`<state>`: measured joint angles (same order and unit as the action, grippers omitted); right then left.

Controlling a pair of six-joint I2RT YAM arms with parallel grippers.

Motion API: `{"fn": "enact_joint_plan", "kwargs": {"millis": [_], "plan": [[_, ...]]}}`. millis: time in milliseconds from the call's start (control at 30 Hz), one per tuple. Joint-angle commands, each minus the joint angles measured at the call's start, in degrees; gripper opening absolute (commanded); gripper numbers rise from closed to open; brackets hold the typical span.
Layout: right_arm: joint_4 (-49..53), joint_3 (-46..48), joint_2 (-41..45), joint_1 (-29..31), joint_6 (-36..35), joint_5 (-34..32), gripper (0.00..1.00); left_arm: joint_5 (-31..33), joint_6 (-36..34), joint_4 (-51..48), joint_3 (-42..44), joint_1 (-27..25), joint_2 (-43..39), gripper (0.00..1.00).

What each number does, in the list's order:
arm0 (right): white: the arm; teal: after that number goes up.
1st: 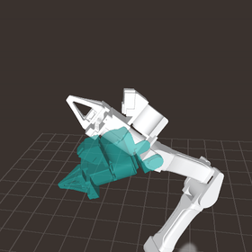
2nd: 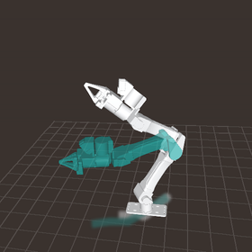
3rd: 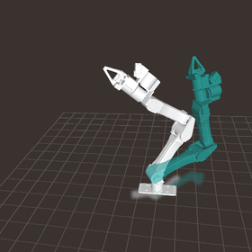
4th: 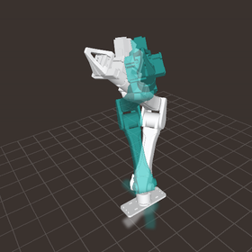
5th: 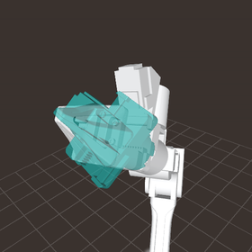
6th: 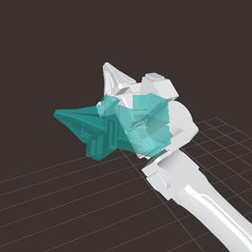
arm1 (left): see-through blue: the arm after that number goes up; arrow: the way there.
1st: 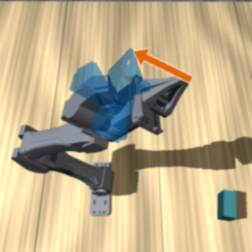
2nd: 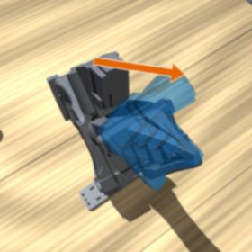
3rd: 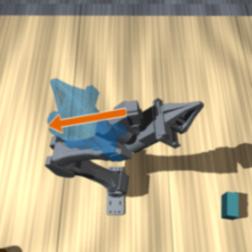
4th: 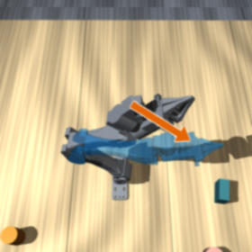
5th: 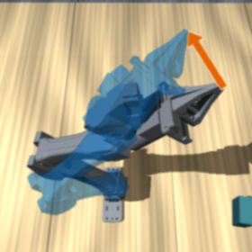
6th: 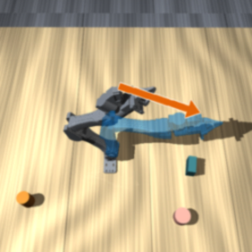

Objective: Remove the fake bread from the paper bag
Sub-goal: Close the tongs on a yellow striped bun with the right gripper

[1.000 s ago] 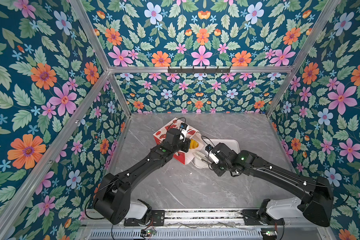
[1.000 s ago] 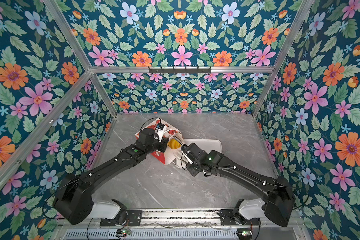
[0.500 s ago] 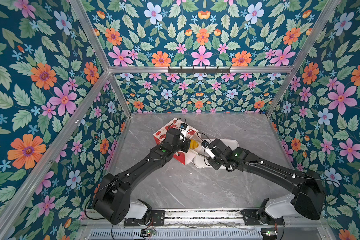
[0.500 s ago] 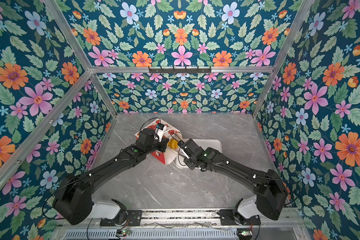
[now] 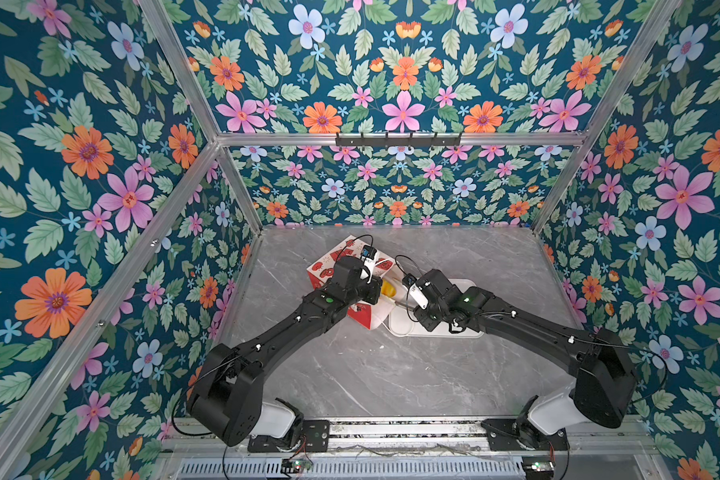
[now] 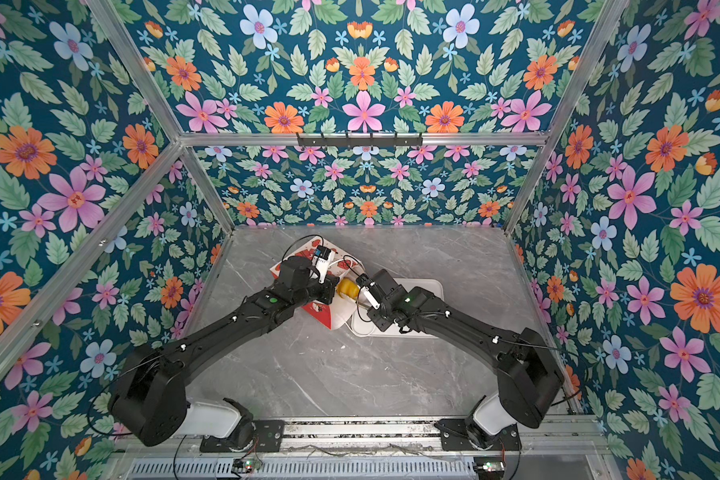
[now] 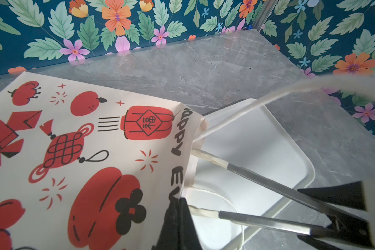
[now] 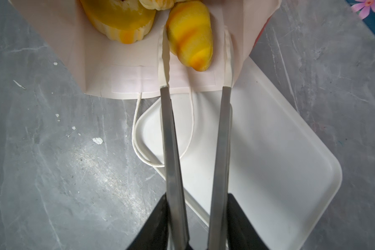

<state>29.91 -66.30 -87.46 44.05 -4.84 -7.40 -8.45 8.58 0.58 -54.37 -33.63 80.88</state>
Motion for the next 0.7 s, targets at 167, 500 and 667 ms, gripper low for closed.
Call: {"fn": "enact_joint_plan", "kwargs": {"millis": [167,500,667], "plan": [[-0.88,-2.63,-3.41,-0.56,0.1,5.82,0.39,-0.46,0.04,1.85,-0.56,0.05,0.24,0.0],[2.88,-2.82,-1.66,-0.92,2.3,7.87,0.27,-0.24,-0.12,1.93,-0.47,0.05,0.23,0.0],[9.79,-4.09,0.8,-0.99,4.75,7.44,0.27,0.48,0.2,2.06,-0.56,0.03,0.24,0.0]]}}
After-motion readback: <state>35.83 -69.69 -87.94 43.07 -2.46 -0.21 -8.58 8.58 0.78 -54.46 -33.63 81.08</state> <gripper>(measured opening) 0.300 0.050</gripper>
